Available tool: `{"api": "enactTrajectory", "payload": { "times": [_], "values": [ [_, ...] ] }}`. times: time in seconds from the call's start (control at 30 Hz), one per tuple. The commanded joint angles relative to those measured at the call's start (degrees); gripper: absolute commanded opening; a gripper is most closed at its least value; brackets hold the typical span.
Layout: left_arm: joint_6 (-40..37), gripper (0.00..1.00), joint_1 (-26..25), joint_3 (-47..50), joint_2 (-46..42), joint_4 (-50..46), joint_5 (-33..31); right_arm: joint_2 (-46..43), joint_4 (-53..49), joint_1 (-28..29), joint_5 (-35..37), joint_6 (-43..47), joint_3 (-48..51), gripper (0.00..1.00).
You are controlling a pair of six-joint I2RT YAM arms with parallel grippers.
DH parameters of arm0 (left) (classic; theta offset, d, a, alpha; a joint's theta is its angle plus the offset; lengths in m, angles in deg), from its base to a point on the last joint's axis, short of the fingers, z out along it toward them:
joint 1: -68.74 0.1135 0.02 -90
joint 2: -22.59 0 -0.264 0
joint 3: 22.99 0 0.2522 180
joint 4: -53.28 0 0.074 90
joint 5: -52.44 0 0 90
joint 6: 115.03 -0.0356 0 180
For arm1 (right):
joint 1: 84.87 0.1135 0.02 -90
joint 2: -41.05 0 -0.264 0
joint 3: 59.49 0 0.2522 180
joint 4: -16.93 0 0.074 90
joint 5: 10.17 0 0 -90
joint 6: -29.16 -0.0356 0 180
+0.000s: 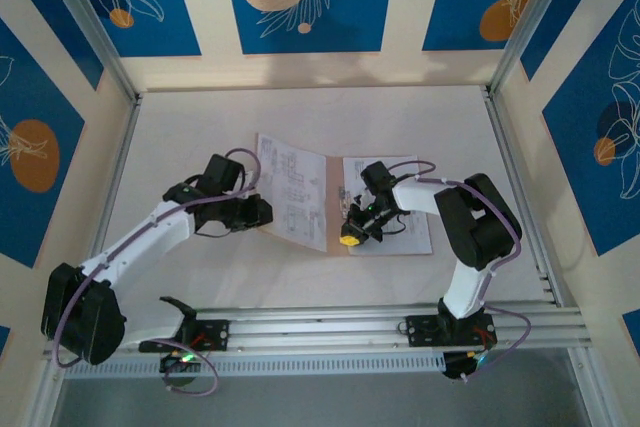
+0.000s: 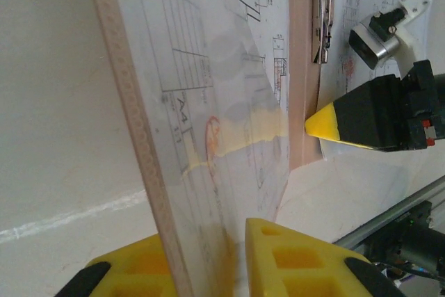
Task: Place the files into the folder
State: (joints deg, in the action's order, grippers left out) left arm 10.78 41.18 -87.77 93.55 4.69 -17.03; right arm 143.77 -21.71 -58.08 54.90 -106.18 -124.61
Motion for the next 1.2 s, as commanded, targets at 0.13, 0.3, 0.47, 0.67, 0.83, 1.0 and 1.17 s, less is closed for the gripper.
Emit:
{"api": "enactTrajectory", "payload": {
  "times": [0.13,0.3,0.47,0.67,0.83,1.0,1.17],
  "values": [
    [-4.0,0.0,-4.93,-6.35,2.39,-6.43,-8.71,4.16,-1.16,0.46,3.31,0.39,-0.03,0.05],
    [-4.49,0.0,-7.14,-9.45,2.79,-11.44,-16.41,3.91,-1.87,0.38,2.61,1.35,-1.61,0.08],
    [-4.45,0.0,-8.39,-13.14,3.88,-17.8,-25.37,1.0,-3.02,0.37,3.13,1.57,-3.78,0.18],
    [-5.05,0.0,-8.52,-15.17,4.09,-21.0,-29.79,-6.2,-2.24,0.06,5.75,-0.15,-7.05,0.35],
    [-6.27,0.0,-8.8,-17.06,4.19,-23.75,-33.04,-12.87,-1.63,-3.65,11.48,-2.37,-6.26,0.37],
    [-8.84,0.0,-9.68,-19.44,4.68,-26.52,-35.98,-18.14,-2.13,-16.07,12.49,-8.32,1.57,0.37],
    [-10.32,0.0,-12.32,-23.38,7.08,-29.38,-39.08,-18.44,-4.09,-24.49,14.53,-8.35,6.09,0.36]
  ]
}}
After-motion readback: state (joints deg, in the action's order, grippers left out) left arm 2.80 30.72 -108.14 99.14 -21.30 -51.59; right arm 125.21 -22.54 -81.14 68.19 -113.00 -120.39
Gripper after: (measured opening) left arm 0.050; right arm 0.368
